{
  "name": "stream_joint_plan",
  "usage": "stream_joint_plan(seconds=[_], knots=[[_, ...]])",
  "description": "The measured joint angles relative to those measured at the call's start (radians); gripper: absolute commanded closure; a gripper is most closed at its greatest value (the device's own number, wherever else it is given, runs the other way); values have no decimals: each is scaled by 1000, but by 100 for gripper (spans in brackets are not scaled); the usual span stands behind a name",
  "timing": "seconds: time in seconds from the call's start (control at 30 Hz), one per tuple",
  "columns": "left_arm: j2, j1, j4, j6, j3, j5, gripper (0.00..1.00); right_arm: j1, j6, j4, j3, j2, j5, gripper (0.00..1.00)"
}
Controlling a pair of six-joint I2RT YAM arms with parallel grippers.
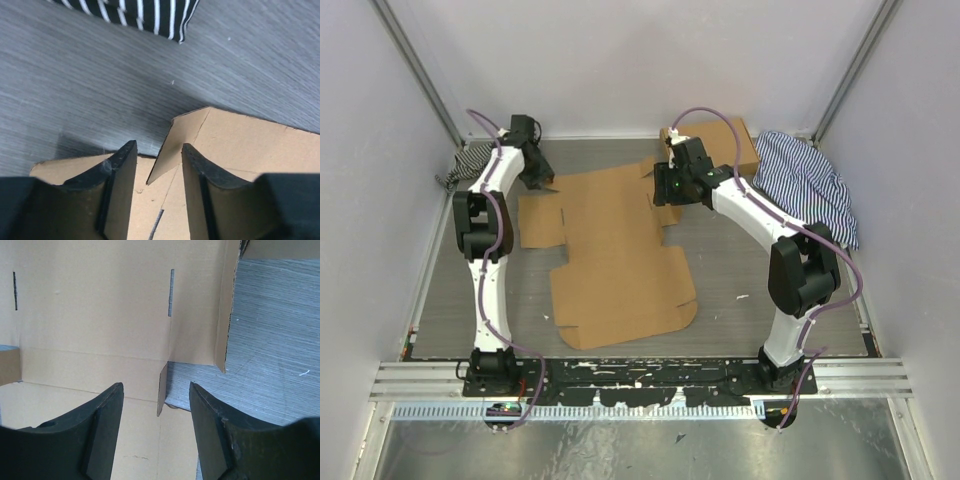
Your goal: Fold the paper box
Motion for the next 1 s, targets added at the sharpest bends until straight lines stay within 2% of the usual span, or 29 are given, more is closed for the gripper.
stream_joint_plan(seconds=[0.2,0.37,0.67,0.83,1.0], knots=[[-5,0,65,2,-37,22,83,-3,1,0,0,0,-10,39],[-35,1,100,1,-67,66,99,-3,3,-1,0,0,-21,39],[-54,-2,87,53,-68,112,100,-3,4,-14,0,0,-28,39],[-79,0,3,138,-68,162,100,-5,5,-39,24,14,-29,39],[-90,-1,-98,228,-67,213,100,-14,3,-49,127,97,-50,39]])
